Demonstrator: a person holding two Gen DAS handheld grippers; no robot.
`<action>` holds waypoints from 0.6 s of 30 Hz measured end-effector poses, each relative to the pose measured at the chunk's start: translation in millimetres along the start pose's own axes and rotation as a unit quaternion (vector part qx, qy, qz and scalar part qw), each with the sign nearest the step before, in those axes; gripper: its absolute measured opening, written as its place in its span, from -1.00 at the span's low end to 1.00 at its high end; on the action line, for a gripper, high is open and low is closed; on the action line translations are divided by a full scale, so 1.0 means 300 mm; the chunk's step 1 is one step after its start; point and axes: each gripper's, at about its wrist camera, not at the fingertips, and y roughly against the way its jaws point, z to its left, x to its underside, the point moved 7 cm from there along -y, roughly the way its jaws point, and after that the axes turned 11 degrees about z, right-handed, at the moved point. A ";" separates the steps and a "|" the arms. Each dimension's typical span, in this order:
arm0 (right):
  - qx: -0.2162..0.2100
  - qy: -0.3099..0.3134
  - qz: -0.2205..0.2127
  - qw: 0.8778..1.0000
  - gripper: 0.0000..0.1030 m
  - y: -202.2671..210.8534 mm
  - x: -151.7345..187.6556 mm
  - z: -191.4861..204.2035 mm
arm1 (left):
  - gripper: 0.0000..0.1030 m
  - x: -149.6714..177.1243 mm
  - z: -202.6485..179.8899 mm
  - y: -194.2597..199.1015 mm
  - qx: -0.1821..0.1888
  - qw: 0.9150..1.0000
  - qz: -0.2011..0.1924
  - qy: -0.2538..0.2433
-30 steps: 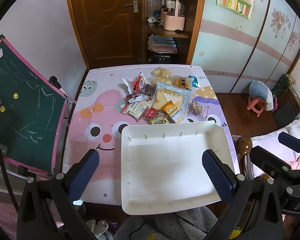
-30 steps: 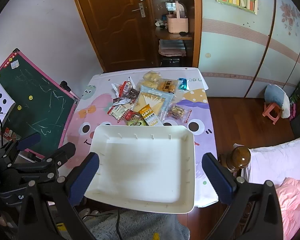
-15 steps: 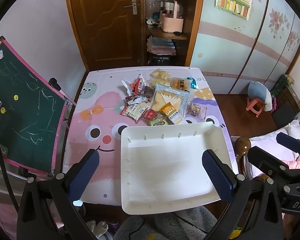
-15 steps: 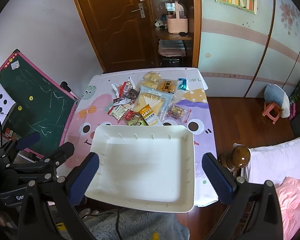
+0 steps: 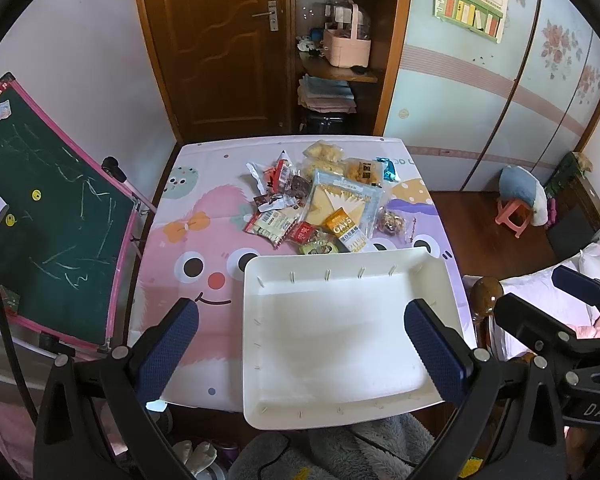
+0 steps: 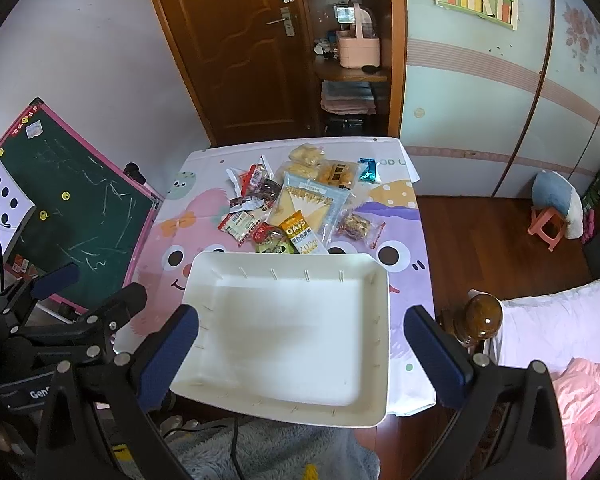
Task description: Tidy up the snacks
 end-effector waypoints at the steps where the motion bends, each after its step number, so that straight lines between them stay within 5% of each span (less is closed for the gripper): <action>1: 0.000 0.000 0.000 1.000 1.00 0.000 0.000 0.000 | 0.99 -0.003 0.002 0.005 -0.001 1.000 0.000 0.001; 18: -0.048 0.017 0.016 0.999 0.99 -0.031 -0.069 -0.072 | 0.99 -0.032 -0.010 -0.010 -0.030 0.999 0.000 0.030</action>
